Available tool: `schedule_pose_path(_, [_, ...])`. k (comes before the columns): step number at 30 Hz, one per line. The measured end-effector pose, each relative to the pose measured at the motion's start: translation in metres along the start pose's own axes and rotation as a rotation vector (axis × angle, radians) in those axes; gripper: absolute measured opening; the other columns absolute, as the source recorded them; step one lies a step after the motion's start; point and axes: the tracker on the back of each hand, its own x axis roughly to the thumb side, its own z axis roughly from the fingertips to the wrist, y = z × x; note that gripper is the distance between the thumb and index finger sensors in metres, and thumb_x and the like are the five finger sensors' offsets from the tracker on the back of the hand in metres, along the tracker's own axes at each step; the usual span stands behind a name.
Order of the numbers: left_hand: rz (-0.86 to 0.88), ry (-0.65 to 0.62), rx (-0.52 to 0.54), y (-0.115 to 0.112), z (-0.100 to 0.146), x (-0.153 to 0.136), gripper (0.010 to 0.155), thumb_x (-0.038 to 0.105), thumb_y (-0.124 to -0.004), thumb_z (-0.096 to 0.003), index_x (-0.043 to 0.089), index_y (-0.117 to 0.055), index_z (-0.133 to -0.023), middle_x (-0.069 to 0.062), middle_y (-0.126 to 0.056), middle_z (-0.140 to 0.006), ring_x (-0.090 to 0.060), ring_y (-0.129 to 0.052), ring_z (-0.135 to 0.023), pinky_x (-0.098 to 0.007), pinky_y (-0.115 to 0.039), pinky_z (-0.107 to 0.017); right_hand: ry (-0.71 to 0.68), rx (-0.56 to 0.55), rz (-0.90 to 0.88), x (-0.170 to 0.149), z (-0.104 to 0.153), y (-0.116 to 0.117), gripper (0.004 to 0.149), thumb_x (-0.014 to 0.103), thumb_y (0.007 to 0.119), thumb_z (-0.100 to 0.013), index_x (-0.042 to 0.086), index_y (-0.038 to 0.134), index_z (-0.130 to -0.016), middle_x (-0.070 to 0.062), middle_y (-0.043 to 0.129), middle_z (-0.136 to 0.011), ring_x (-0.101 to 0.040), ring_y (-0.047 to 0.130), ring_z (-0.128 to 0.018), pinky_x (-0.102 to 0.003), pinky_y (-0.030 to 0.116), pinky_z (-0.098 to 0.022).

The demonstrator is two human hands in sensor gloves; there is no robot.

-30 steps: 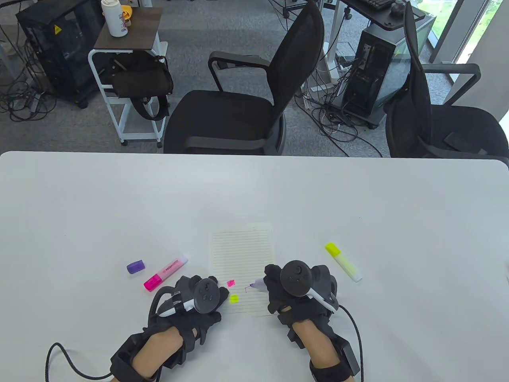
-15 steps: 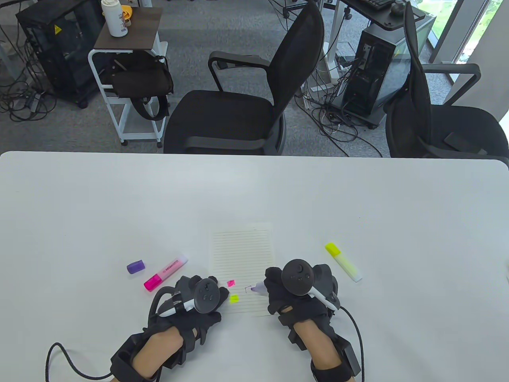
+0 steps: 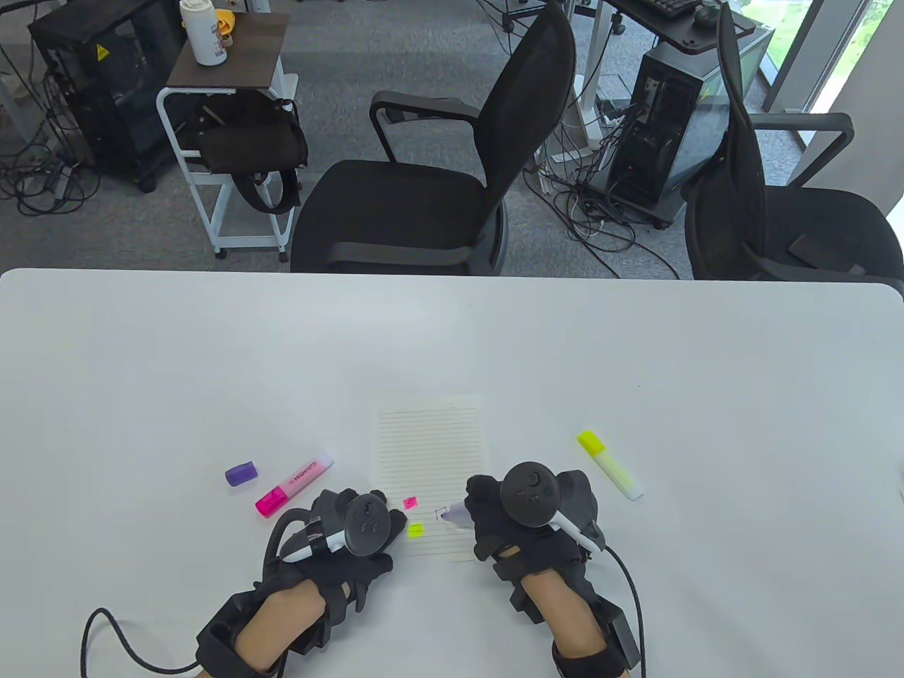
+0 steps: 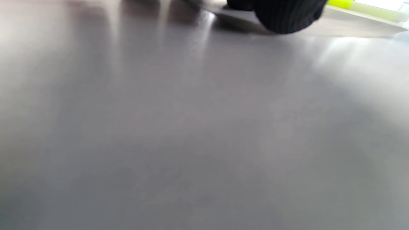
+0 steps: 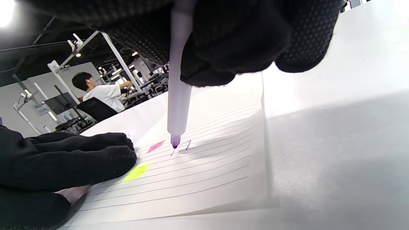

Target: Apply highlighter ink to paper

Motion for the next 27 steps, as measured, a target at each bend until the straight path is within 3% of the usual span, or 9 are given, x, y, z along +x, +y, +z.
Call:
schedule_pose_path(21, [0.004, 0.003, -0.014, -0.0005, 0.0002, 0.0001, 0.066, 0.052, -0.069, -0.0466, 0.041, -0.042, -0.106, 0.004, -0.026, -0.115, -0.039, -0.029, -0.108, -0.068, -0.027, -0.072, 0.068, 0.021, 0.042, -0.0009, 0.0008, 0.0002, 0.038, 0.034, 0.08, -0.06, 0.016, 0.08, -0.093, -0.013, 0.097, -0.063, -0.027, 0.094, -0.032, -0.055, 0.078, -0.055])
schedule_pose_path(27, [0.004, 0.003, -0.014, -0.0005, 0.0002, 0.0001, 0.066, 0.052, -0.068, -0.0466, 0.041, -0.042, -0.106, 0.004, -0.026, -0.115, -0.039, -0.029, -0.108, -0.068, -0.027, -0.072, 0.049, -0.027, -0.056, -0.0021, 0.0015, 0.0015, 0.038, 0.034, 0.079, -0.061, 0.015, 0.079, -0.094, -0.013, 0.096, -0.062, -0.026, 0.094, -0.032, -0.055, 0.078, -0.055])
